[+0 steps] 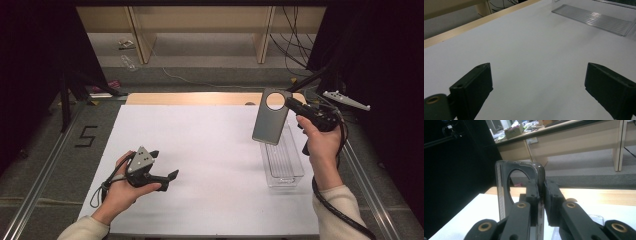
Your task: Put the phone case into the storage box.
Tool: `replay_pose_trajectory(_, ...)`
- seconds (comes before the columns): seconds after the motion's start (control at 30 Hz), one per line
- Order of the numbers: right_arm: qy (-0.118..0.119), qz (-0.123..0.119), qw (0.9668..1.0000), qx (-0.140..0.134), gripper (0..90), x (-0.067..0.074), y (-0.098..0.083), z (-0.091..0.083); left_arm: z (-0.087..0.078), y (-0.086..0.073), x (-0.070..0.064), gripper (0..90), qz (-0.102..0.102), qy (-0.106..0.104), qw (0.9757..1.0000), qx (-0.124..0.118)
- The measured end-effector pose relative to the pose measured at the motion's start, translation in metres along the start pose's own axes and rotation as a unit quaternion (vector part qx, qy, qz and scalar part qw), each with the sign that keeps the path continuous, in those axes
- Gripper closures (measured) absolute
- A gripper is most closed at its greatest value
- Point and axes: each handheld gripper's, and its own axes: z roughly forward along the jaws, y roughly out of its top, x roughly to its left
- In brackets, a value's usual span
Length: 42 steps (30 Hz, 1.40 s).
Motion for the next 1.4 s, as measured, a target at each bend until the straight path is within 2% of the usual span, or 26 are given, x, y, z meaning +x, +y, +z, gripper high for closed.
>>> replay_pose_trajectory(0.3,-0.009,0.0,0.9999,-0.007,83.0,-0.005,0.002,-0.004,0.0,0.0,0.001,6.9,-0.001,0.002,1.0,-0.001)
replay_pose_trajectory(1.4,-0.028,-0.007,0.9996,-0.009,82.9,-0.011,0.002,-0.006,0.0,-0.001,0.002,5.6,0.0,0.006,1.0,0.004)
